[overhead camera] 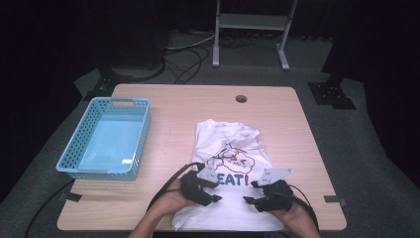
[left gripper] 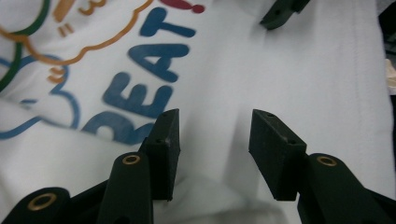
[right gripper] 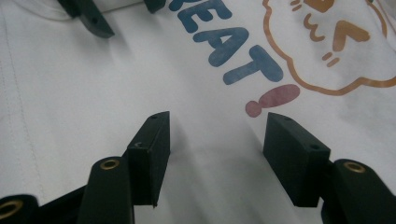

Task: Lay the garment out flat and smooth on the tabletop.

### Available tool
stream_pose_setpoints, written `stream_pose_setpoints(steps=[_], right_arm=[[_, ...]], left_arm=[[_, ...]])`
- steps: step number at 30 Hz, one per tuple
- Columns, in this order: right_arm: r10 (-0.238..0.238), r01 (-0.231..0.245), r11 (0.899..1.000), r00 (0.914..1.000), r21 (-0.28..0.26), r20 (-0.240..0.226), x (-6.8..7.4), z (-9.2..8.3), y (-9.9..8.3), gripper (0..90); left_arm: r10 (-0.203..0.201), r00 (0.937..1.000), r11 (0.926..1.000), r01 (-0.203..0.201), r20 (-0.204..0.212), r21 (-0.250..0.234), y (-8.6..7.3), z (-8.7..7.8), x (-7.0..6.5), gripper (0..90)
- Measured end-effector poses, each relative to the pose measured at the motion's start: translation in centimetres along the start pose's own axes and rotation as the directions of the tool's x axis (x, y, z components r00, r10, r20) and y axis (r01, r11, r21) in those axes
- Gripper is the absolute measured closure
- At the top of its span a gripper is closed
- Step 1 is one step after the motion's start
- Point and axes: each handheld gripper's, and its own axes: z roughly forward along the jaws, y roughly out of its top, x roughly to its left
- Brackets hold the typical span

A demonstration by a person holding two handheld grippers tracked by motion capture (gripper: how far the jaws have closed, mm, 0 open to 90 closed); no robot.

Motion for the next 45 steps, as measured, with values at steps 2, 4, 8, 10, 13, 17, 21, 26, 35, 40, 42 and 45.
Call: stream_pose_setpoints(steps=[2,4,8,10,13,17,21,26,35,40,42,45], right_arm=[[-0.002,0.002,1.0,1.0,0.001,0.0,0.0,0.0,0.0,40.5],[-0.002,0.002,1.0,1.0,0.004,0.003,0.0,0.0,0.0,40.4],[-0.001,0.001,1.0,1.0,0.001,0.002,0.0,0.0,0.0,40.3],[0.0,0.0,1.0,1.0,-0.002,0.001,0.0,0.0,-0.1,40.3],[0.0,0.0,1.0,1.0,-0.003,0.002,0.0,0.0,-0.1,40.3],[-0.003,0.003,1.0,1.0,0.0,0.002,0.0,0.0,0.0,40.2],[-0.002,0.002,1.0,1.0,0.001,0.002,0.0,0.0,0.0,40.1],[0.0,0.0,1.0,1.0,0.008,0.003,0.0,0.0,0.1,39.7],[0.003,-0.003,1.0,1.0,0.01,0.006,0.0,0.0,0.1,39.5],[0.004,-0.004,1.0,1.0,0.004,0.008,0.1,0.0,0.0,39.2],[0.003,-0.003,1.0,1.0,0.004,0.007,0.1,0.0,0.0,39.1],[0.001,-0.001,1.0,1.0,0.008,0.004,0.0,0.0,0.1,38.8]], left_arm=[[-0.023,0.9996,0.9997,0.023,-0.014,-0.001,-0.5,-0.5,0.5,52.4],[-0.041,0.9986,0.9992,0.041,-0.033,-0.002,-1.0,-1.0,0.9,52.5],[-0.071,0.9953,0.9975,0.071,-0.066,-0.002,-2.1,-2.0,1.9,52.5],[-0.076,0.9931,0.9969,0.077,-0.09,0.017,-2.5,-2.6,2.5,52.0],[-0.081,0.9883,0.9947,0.088,-0.129,0.052,-3.0,-3.5,3.3,50.2],[-0.101,0.9828,0.9939,0.107,-0.155,0.029,-3.6,-4.7,3.8,48.7],[-0.095,0.9851,0.9954,0.092,-0.143,-0.027,-3.5,-5.5,3.6,48.3],[-0.043,0.9941,0.9979,0.038,-0.1,-0.053,-2.4,-5.0,2.6,47.2],[0.037,0.9993,0.9987,-0.037,0.002,0.037,-1.5,-2.2,1.1,47.3],[0.005,1.0,0.9981,-0.005,0.0,0.062,-2.4,-2.7,1.5,44.9],[-0.003,0.9999,0.9975,0.004,-0.01,0.071,-3.0,-3.3,1.7,44.9],[-0.016,0.9992,0.9963,0.019,-0.038,0.084,-4.0,-4.3,2.0,45.0]])
